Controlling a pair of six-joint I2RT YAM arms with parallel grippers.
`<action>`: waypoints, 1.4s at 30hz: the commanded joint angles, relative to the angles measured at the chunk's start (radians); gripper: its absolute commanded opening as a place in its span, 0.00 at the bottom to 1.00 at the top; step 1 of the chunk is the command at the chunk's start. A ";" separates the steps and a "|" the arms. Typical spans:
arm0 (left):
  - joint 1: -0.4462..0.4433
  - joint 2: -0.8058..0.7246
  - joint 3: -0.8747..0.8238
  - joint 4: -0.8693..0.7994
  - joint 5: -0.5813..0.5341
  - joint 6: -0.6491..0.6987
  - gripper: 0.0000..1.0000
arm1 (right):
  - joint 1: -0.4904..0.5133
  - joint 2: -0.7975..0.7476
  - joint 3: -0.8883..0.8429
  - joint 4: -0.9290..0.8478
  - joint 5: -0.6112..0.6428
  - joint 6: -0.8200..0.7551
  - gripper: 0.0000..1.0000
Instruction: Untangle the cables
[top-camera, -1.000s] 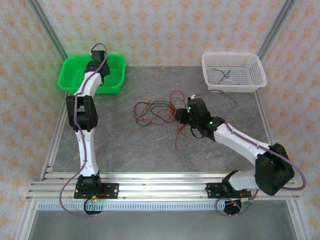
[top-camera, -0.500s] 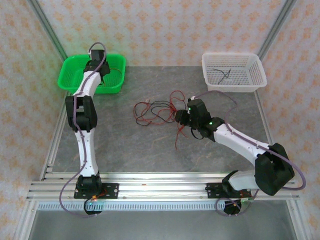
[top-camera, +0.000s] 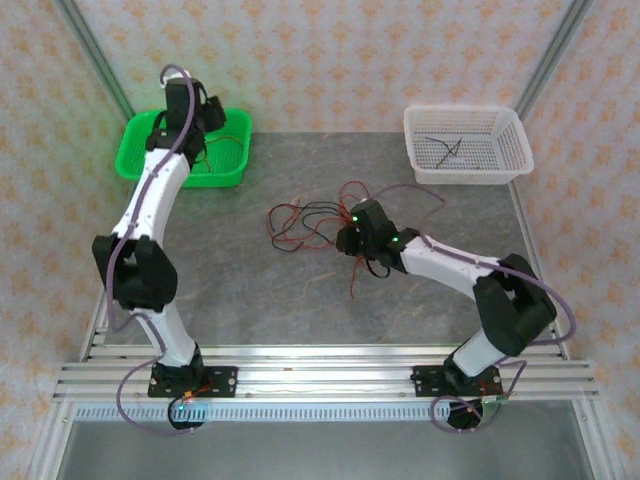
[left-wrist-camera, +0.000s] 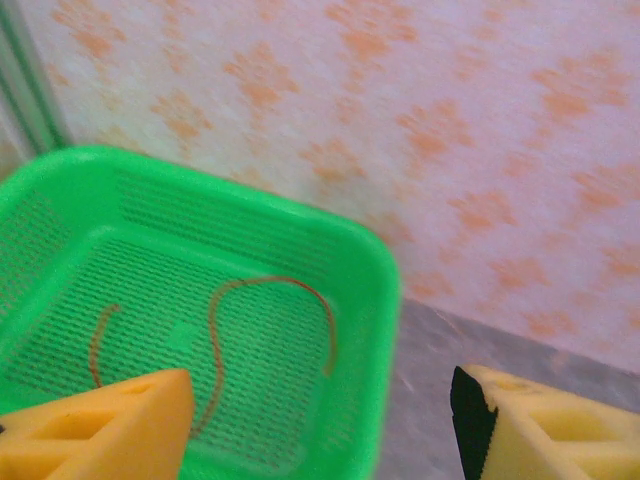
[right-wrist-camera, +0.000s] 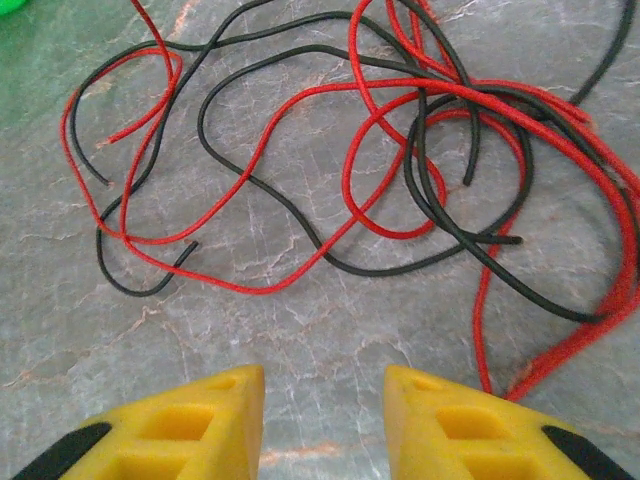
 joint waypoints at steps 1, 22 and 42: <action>-0.057 -0.091 -0.140 0.034 0.028 -0.073 0.70 | 0.005 0.070 0.081 0.000 0.045 -0.010 0.35; -0.196 -0.531 -0.694 0.099 0.089 -0.166 0.70 | 0.005 0.288 0.240 -0.049 0.156 -0.023 0.30; -0.216 -0.580 -0.758 0.091 0.105 -0.174 0.69 | 0.008 0.318 0.373 -0.088 0.146 -0.063 0.00</action>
